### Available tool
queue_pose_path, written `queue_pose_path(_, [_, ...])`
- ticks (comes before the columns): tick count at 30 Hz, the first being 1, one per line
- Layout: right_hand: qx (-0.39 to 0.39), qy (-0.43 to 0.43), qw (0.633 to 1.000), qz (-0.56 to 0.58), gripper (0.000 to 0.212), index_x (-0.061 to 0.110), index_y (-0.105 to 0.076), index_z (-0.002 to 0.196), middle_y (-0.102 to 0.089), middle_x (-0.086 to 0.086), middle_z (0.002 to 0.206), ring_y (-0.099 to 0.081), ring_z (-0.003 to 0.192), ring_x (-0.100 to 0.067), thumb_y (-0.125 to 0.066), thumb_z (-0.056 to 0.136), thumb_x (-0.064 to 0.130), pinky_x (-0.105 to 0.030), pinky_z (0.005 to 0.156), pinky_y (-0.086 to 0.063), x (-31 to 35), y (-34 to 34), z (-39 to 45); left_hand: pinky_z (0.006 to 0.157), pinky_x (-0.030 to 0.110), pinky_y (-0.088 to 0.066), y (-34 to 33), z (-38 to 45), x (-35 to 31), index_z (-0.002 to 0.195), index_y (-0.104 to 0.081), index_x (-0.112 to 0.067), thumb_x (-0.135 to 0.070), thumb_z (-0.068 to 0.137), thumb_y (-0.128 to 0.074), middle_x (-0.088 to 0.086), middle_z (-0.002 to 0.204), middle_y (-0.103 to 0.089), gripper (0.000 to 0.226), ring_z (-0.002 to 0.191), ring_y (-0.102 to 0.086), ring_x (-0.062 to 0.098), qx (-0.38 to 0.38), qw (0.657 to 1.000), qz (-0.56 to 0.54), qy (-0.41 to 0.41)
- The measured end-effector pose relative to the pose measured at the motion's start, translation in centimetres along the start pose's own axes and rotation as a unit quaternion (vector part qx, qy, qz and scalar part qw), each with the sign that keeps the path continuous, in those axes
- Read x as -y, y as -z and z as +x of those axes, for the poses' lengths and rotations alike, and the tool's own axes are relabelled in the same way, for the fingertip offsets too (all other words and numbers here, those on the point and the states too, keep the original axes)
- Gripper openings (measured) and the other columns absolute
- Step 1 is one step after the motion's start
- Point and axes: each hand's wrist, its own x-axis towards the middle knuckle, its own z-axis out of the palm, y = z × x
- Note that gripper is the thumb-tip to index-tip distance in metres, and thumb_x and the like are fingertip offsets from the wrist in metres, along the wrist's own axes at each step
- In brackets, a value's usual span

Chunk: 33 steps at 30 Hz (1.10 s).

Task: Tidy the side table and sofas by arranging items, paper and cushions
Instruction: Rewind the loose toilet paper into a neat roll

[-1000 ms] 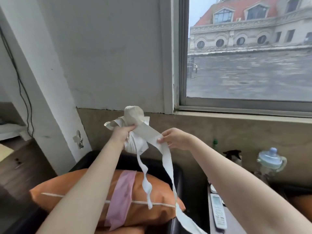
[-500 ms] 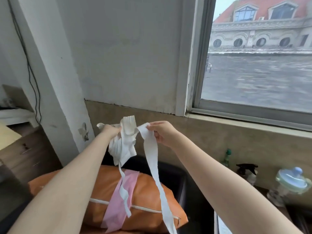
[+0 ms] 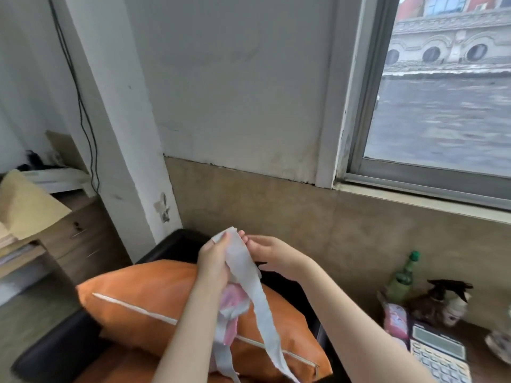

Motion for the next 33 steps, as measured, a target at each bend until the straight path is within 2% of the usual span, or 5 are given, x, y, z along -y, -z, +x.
queue_pose_path(4, [-0.014,-0.054,0.979,-0.195,0.016,0.009,-0.073,0.096,-0.066,0.002,0.085,-0.056,0.073,-0.004,-0.071,0.081,0.013,-0.019,0.075,-0.045,-6.8,1.0,-2.7,0.073,0.028,-0.050,-1.0,1.4,-1.8,0.099,-0.061,-0.004,-0.011,0.101,-0.040,0.006,0.094,-0.068,0.022,0.076,-0.070,0.012,0.042,0.998,-0.053,0.015])
queue_pose_path(14, [-0.183,0.001,0.972,0.146,0.019,0.014,-0.047,0.075,-0.059,-0.014,0.080,-0.057,0.071,-0.024,-0.046,0.094,0.015,-0.037,0.072,-0.048,-3.0,0.4,-3.0,0.087,0.036,-0.045,-2.4,-0.7,3.1,0.116,-0.054,-0.002,-0.021,0.103,-0.032,0.011,0.118,-0.062,0.032,0.099,-0.064,0.022,0.136,0.975,-0.114,0.131])
queue_pose_path(22, [-0.046,-0.041,0.986,-0.154,0.014,0.001,-0.069,0.084,-0.061,0.001,0.075,-0.054,0.072,-0.008,-0.074,0.076,0.011,-0.026,0.069,-0.043,-6.8,0.7,-4.1,0.103,0.036,-0.036,-2.4,0.2,-0.9,0.112,-0.055,-0.003,-0.013,0.103,-0.028,0.009,0.119,-0.061,0.029,0.104,-0.060,0.021,0.123,0.979,-0.164,0.011])
queue_pose_path(27, [-0.184,0.009,0.962,0.201,0.012,0.003,-0.068,0.086,-0.067,-0.013,0.078,-0.063,0.066,-0.019,-0.056,0.090,0.004,-0.030,0.063,-0.048,-5.3,0.7,-4.2,0.098,0.037,-0.045,-1.2,-0.6,0.8,0.134,-0.046,-0.004,-0.040,0.097,-0.040,0.014,0.128,-0.056,0.052,0.116,-0.056,0.024,0.201,0.975,-0.007,0.092])
queue_pose_path(33, [-0.183,0.064,0.956,0.218,0.021,-0.002,-0.065,0.095,-0.068,-0.010,0.080,-0.064,0.070,-0.019,-0.046,0.095,0.008,-0.028,0.064,-0.051,-2.2,2.0,-4.6,0.075,0.034,-0.056,-0.3,-5.6,6.5,0.110,-0.063,-0.003,-0.011,0.090,-0.058,0.015,0.097,-0.072,0.022,0.090,-0.070,0.025,0.267,0.944,0.161,0.110])
